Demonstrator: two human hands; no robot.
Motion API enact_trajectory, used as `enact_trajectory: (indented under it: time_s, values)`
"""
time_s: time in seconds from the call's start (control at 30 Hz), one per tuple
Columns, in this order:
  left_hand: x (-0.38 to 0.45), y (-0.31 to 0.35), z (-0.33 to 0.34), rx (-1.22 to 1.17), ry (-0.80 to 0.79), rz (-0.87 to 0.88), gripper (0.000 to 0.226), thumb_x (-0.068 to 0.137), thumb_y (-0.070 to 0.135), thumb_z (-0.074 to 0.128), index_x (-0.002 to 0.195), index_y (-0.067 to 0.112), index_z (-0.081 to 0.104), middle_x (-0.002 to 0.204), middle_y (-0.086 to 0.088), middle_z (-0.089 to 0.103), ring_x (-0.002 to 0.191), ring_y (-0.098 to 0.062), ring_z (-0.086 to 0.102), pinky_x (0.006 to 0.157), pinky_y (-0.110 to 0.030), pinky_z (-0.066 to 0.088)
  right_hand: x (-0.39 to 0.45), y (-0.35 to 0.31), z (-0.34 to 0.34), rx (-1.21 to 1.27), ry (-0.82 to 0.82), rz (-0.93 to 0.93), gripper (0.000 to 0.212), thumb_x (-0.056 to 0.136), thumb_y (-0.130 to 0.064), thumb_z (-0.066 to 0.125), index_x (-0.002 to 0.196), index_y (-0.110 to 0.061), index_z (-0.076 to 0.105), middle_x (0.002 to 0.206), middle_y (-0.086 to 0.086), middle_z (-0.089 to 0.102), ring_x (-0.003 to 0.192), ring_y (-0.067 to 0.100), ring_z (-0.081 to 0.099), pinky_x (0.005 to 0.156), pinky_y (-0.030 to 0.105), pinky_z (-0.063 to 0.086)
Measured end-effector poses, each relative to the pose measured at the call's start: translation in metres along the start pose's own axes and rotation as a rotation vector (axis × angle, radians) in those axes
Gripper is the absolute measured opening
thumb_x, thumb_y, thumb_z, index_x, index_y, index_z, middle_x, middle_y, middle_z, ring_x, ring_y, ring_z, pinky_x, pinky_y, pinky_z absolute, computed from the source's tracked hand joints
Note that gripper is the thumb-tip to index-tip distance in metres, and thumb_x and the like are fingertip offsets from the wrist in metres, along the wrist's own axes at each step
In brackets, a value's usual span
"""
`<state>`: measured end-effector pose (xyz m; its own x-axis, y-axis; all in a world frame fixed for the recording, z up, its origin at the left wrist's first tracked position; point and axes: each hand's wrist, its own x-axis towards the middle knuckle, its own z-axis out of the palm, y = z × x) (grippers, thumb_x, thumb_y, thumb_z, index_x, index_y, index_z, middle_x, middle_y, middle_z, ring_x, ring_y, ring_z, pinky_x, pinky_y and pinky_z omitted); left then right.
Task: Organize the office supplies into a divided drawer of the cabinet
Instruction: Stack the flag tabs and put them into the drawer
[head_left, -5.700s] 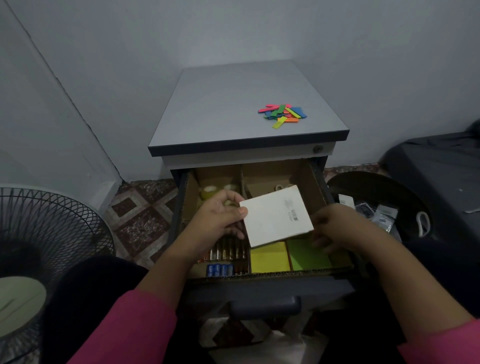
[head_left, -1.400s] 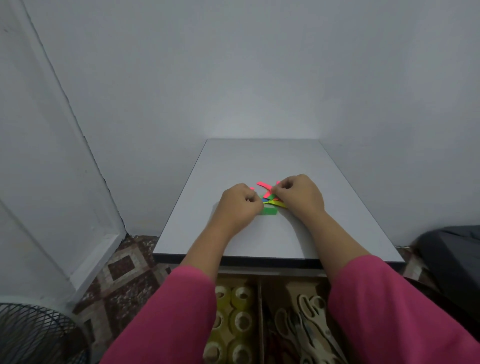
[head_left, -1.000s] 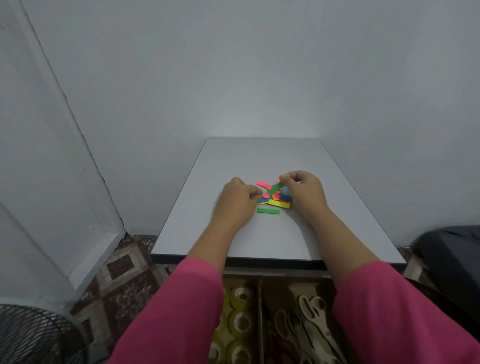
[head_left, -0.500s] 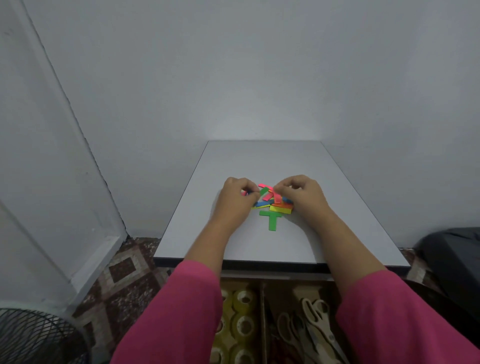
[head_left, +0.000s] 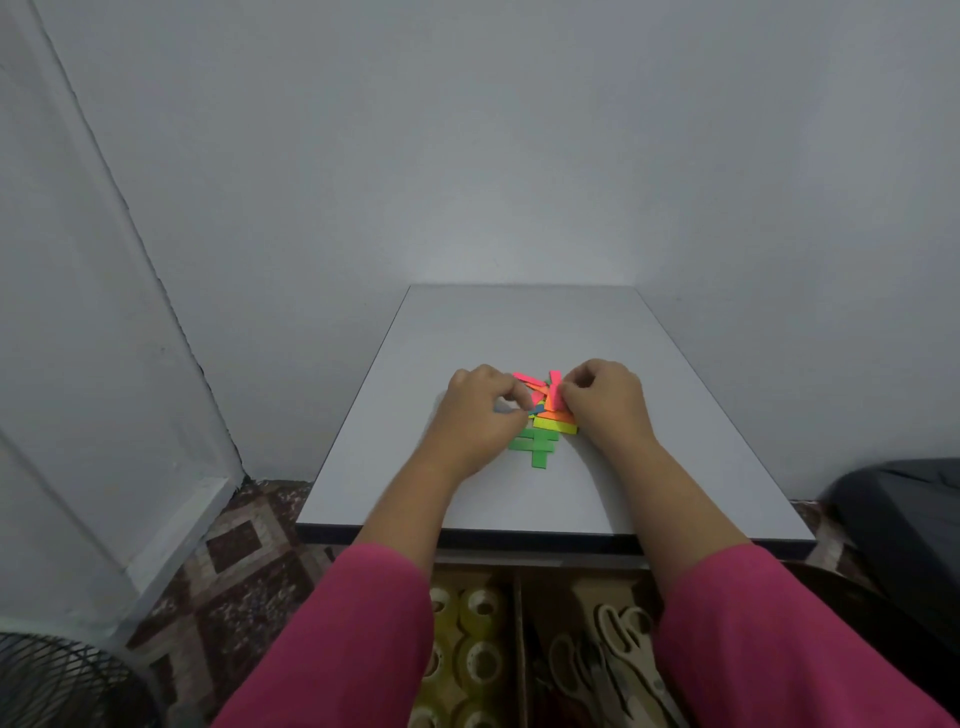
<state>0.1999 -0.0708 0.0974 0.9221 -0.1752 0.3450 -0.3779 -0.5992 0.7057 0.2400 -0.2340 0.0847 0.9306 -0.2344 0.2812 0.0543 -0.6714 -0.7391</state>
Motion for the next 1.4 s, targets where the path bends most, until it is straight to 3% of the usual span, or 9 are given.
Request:
enact_trajectory:
  time_s: [0.1,0.17,0.33,0.57,0.77,0.9,1.07,1.17,1.4]
  values:
    - [-0.001,0.003,0.003,0.379,-0.082,0.107,0.029,0.094,0.044,0.049,0.121,0.042,0.060,0.133,0.010,0.046,0.122,-0.018,0.031,0.102,-0.036,0.031,-0.003,-0.002,-0.004,0.081,-0.007,0.000,0.007,0.081,-0.014,0.060,0.083,-0.016,0.066,0.089,0.003,0.066,0.087,0.021,0.060,0.074,0.031,0.048]
    - [-0.001,0.003,0.006,0.494,-0.130,0.108,0.034,0.097,0.049,0.040,0.126,0.044,0.057,0.142,0.014,0.038,0.126,-0.019,0.027,0.102,-0.036,0.025,-0.003,-0.003,-0.006,0.093,0.014,0.005,0.011,0.082,-0.010,0.059,0.089,-0.014,0.067,0.095,0.005,0.065,0.089,0.020,0.059,0.074,0.027,0.045]
    - [0.004,-0.001,0.005,0.379,0.033,-0.015,0.031,0.097,0.038,0.044,0.110,0.028,0.070,0.129,0.011,0.053,0.118,-0.019,0.035,0.095,-0.033,0.031,-0.004,-0.001,-0.006,0.082,0.054,0.036,0.027,0.080,0.004,0.048,0.092,-0.011,0.069,0.101,0.008,0.064,0.091,0.017,0.055,0.075,0.023,0.039]
    - [0.003,-0.001,0.006,0.450,-0.024,-0.030,0.029,0.096,0.044,0.045,0.118,0.040,0.064,0.135,0.008,0.047,0.126,-0.019,0.030,0.101,-0.037,0.029,-0.003,-0.004,-0.001,-0.027,0.034,0.038,0.016,0.077,-0.012,0.059,0.077,-0.013,0.075,0.089,0.008,0.068,0.088,0.024,0.063,0.071,0.031,0.052]
    - [0.006,-0.004,0.005,0.273,0.102,-0.097,0.023,0.093,0.028,0.051,0.103,0.031,0.072,0.120,0.008,0.056,0.118,-0.019,0.036,0.097,-0.035,0.036,-0.003,-0.003,-0.002,-0.065,0.006,-0.012,0.013,0.081,-0.022,0.062,0.078,-0.017,0.074,0.099,0.008,0.060,0.101,0.024,0.054,0.080,0.033,0.048]
    - [0.007,-0.006,0.004,0.155,0.140,-0.117,0.023,0.090,0.019,0.055,0.094,0.032,0.073,0.114,0.010,0.058,0.116,-0.016,0.036,0.091,-0.024,0.032,-0.003,-0.005,-0.004,-0.129,-0.024,-0.063,0.014,0.085,-0.025,0.063,0.083,-0.018,0.075,0.101,0.004,0.056,0.107,0.024,0.051,0.085,0.034,0.046]
    - [0.009,-0.009,0.003,0.062,0.167,-0.122,0.025,0.084,0.012,0.057,0.085,0.030,0.074,0.109,0.009,0.062,0.114,-0.016,0.038,0.089,-0.020,0.030,-0.003,-0.006,-0.004,-0.001,-0.026,-0.031,0.017,0.082,-0.021,0.061,0.066,-0.026,0.065,0.096,0.002,0.063,0.098,0.022,0.056,0.080,0.034,0.049]
    - [0.009,-0.009,0.002,0.031,0.179,-0.131,0.025,0.084,0.010,0.058,0.083,0.029,0.074,0.108,0.009,0.063,0.115,-0.016,0.038,0.091,-0.021,0.031,-0.004,-0.008,-0.007,0.136,-0.013,0.012,0.021,0.082,-0.018,0.062,0.063,-0.028,0.063,0.083,0.002,0.066,0.079,0.020,0.061,0.061,0.025,0.044]
    - [0.001,0.000,0.000,0.169,0.082,-0.038,0.021,0.082,0.020,0.062,0.077,0.036,0.075,0.110,0.018,0.054,0.117,-0.010,0.034,0.097,-0.027,0.029,-0.015,-0.012,-0.014,0.294,0.013,0.014,0.005,0.080,-0.019,0.068,0.077,-0.022,0.070,0.077,-0.007,0.069,0.074,0.013,0.065,0.074,0.031,0.054]
